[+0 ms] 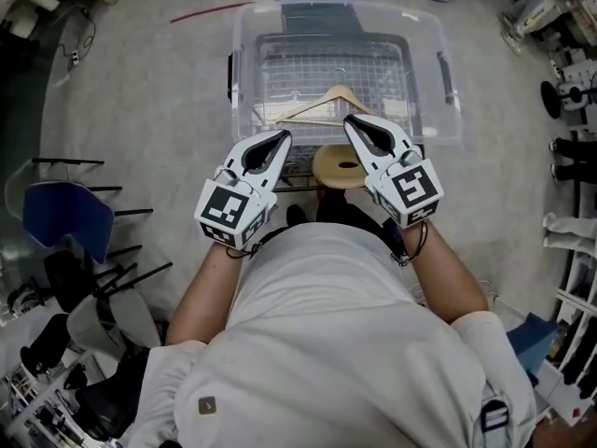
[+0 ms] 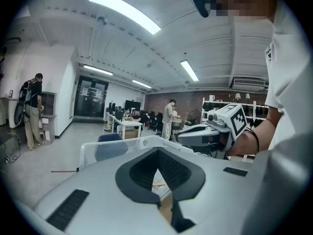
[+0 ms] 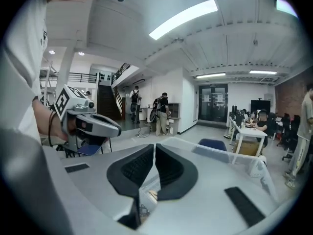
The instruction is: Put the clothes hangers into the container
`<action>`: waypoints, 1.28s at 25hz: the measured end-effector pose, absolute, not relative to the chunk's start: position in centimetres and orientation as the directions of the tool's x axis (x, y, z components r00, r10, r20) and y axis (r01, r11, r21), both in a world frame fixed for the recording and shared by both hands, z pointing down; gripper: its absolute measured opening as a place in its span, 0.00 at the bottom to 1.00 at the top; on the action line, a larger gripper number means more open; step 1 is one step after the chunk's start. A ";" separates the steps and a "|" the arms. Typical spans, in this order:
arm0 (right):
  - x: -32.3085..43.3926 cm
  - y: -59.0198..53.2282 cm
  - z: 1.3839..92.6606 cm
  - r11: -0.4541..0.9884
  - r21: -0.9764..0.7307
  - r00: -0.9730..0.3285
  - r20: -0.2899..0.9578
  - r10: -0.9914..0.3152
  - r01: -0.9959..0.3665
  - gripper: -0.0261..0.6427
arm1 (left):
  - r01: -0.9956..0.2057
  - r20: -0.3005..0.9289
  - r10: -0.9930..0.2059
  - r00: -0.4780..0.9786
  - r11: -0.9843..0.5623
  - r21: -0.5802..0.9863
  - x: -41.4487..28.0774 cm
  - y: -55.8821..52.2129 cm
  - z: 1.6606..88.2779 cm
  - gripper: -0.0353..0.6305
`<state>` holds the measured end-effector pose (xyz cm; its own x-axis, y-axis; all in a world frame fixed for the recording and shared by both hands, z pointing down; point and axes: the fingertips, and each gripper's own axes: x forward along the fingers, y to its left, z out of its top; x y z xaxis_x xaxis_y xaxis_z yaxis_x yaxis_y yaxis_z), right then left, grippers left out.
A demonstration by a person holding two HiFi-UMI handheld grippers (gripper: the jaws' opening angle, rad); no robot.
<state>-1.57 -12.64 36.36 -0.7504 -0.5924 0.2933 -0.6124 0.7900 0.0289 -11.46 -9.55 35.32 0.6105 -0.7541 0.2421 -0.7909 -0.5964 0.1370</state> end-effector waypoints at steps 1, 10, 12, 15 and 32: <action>-1.6 -11.8 36.0 0.793 0.022 -0.756 0.285 -0.589 -0.609 0.08 | -0.788 0.237 -0.753 0.614 -0.601 0.134 -11.6 -9.1 35.0 0.08; 0.2 -6.6 33.6 0.778 0.037 -0.749 0.243 -0.616 -0.627 0.07 | -0.753 0.210 -0.725 0.656 -0.646 0.123 -11.3 -6.1 33.6 0.08; 1.0 -5.8 33.3 0.768 0.034 -0.741 0.239 -0.628 -0.640 0.07 | -0.746 0.206 -0.719 0.664 -0.655 0.120 -10.8 -5.6 33.4 0.08; 2.0 -4.8 33.3 0.765 0.026 -0.741 0.232 -0.631 -0.644 0.07 | -0.747 0.208 -0.719 0.664 -0.654 0.123 -10.2 -5.2 33.6 0.08; 12.8 -2.4 32.7 0.822 0.001 -0.804 0.206 -0.558 -0.570 0.07 | -0.811 0.226 -0.780 0.584 -0.575 0.110 0.0 -2.8 32.4 0.08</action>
